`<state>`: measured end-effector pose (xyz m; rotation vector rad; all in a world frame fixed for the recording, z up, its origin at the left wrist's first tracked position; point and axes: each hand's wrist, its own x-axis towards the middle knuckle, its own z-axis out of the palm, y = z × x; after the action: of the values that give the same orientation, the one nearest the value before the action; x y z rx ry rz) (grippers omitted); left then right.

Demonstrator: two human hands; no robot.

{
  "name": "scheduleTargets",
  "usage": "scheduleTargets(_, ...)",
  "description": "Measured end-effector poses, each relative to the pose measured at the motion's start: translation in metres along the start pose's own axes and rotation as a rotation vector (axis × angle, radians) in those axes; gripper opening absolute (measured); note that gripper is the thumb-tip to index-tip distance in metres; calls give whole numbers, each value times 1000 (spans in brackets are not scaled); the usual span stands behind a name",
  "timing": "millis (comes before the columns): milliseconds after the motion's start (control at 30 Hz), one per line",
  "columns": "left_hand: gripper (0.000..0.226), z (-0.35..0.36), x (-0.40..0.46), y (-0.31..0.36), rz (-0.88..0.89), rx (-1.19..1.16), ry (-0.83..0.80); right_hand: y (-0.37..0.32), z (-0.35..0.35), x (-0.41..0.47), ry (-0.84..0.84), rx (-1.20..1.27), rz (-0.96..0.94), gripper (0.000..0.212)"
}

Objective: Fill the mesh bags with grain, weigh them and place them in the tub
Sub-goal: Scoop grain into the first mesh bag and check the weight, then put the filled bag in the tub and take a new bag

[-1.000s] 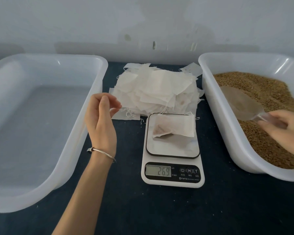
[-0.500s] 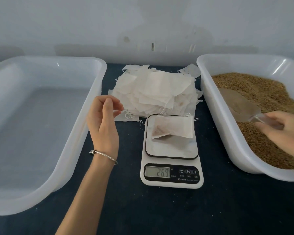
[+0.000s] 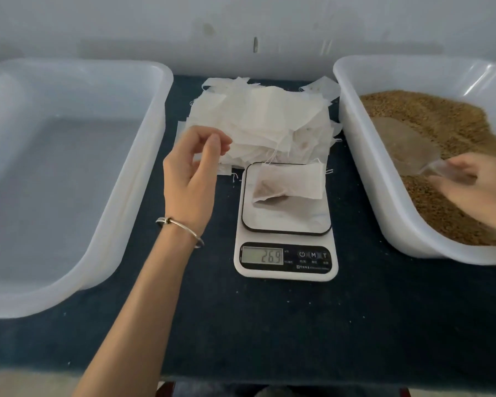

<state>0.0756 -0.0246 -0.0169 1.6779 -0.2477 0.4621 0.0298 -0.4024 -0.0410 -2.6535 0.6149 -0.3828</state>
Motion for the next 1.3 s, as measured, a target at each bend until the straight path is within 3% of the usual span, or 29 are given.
scheduleTargets(133, 24, 3, 0, 3, 23, -11, -17, 19, 8, 10, 25, 42, 37, 54)
scheduleTargets(300, 25, 4, 1, 5, 34, 1, -27, -7, -5, -2, -41, 0, -2, 39)
scheduleTargets(400, 22, 6, 1, 8, 32, 35, -63, -22, -11, -10, -45, -11, -55, 40)
scheduleTargets(567, 5, 16, -1, 16, 33, 131, -226, -27, -15, -15, -77, -96, -95, 31)
scheduleTargets(700, 64, 40, -11, 14, 145, 574, -561, -31, -12, -19, -151, -167, -94, 39)
scheduleTargets(767, 71, 57, -15, 13, 227, 824, -623, -31, -11, -21, -173, -242, -99, 43)
scheduleTargets(900, 31, 69, -13, 16, 312, 1022, -585, -31, -16, -22, -230, -174, -81, 43)
scheduleTargets(967, 24, 64, -6, 19, 328, 977, -543, -22, -15, -16, -181, -184, -67, 59)
scheduleTargets(1033, 14, 58, 6, 22, 214, 842, -506, -22, -17, -10, -106, -142, -102, 76)
scheduleTargets(1100, 18, 48, 20, 21, 53, 689, -423, -43, -22, -6, -51, -119, -186, 86)
scheduleTargets(1167, 16, 31, 38, 28, -38, 534, -351, -87, -34, -6, 3, -133, -246, 75)
scheduleTargets(1233, 8, 6, 62, 41, -88, 434, -258, -142, -44, -15, 56, -119, -322, 47)
scheduleTargets(1300, 7, -25, 93, 49, -76, 453, -178, -185, -39, -23, -15, -46, -391, 33)
